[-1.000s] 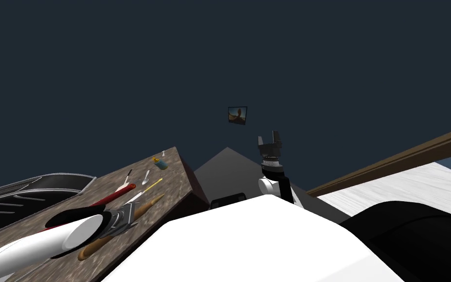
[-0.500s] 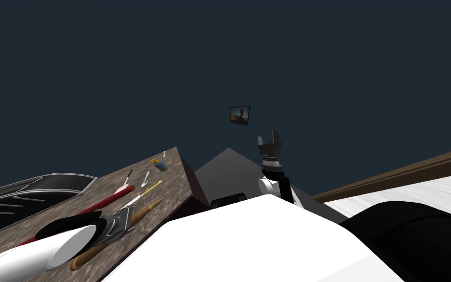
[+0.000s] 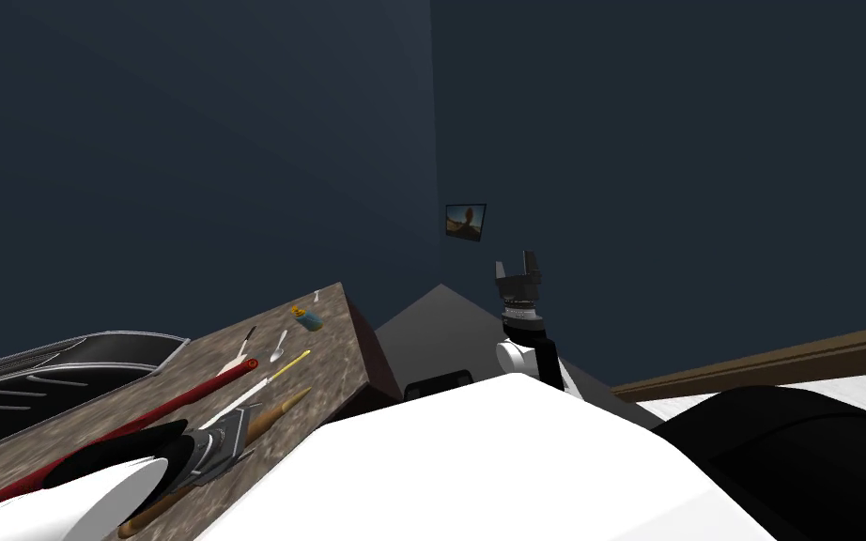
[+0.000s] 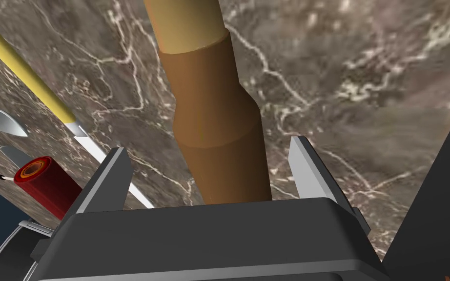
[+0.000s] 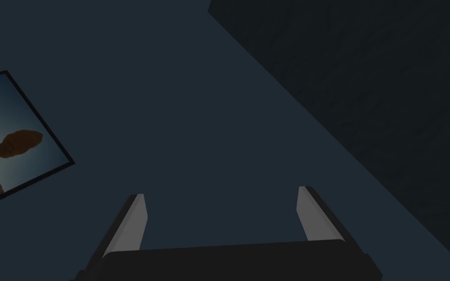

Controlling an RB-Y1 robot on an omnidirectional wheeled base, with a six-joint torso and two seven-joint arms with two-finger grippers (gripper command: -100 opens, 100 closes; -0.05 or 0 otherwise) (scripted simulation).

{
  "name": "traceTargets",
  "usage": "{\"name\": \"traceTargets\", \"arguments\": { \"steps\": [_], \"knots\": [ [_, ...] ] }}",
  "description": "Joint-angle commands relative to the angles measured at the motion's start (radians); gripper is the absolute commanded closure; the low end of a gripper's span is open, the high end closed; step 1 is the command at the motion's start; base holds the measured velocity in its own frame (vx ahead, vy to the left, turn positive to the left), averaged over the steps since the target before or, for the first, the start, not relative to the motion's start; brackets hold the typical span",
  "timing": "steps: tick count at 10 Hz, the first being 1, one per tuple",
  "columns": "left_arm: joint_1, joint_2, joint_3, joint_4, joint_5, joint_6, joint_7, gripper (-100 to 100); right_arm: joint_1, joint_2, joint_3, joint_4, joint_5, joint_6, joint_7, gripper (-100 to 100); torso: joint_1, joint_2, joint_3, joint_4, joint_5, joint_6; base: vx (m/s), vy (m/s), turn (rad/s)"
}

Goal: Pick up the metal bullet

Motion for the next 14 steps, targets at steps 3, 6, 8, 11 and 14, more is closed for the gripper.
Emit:
{"name": "traceTargets", "arguments": {
  "steps": [3, 6, 8, 11, 14],
  "knots": [
    [0.08, 0.043, -0.02, -0.018, 0.017, -0.098, 0.029, -100, 0.0, 0.0, 0.0, 0.0, 0.0, 0.0, 0.0, 0, 0.0, 0.0, 0.0, 0.0, 0.0, 0.0, 0.051, -0.012, 0.049],
    [0.169, 0.1, -0.045, -0.047, 0.039, -0.186, 0.066, -100, 0.0, 0.0, 0.0, 0.0, 0.0, 0.0, 0.0, 0, 0.0, -0.001, -0.001, 0.0, 0.0, 0.0, 0.07, -0.013, 0.059],
    [0.167, 0.097, -0.045, -0.038, 0.038, -0.191, 0.06, -100, 0.0, 0.0, 0.0, 0.0, 0.0, 0.0, 0.0, 0, 0.0, -0.001, -0.001, -0.001, 0.002, 0.001, 0.043, -0.006, 0.022],
    [0.168, 0.098, -0.044, -0.037, 0.04, -0.197, 0.061, 100, 0.0, 0.0, 0.0, 0.0, 0.0, 0.0, 0.0, 0, 0.001, 0.003, 0.001, 0.0, 0.004, 0.001, 0.0, 0.0, 0.0],
    [0.168, 0.098, -0.044, -0.037, 0.039, -0.197, 0.06, 0, 0.0, 0.0, 0.0, 0.0, 0.0, 0.0, 0.0, 0, 0.002, 0.003, 0.001, 0.0, 0.004, 0.001, 0.0, 0.0, 0.0]
  ]
}}
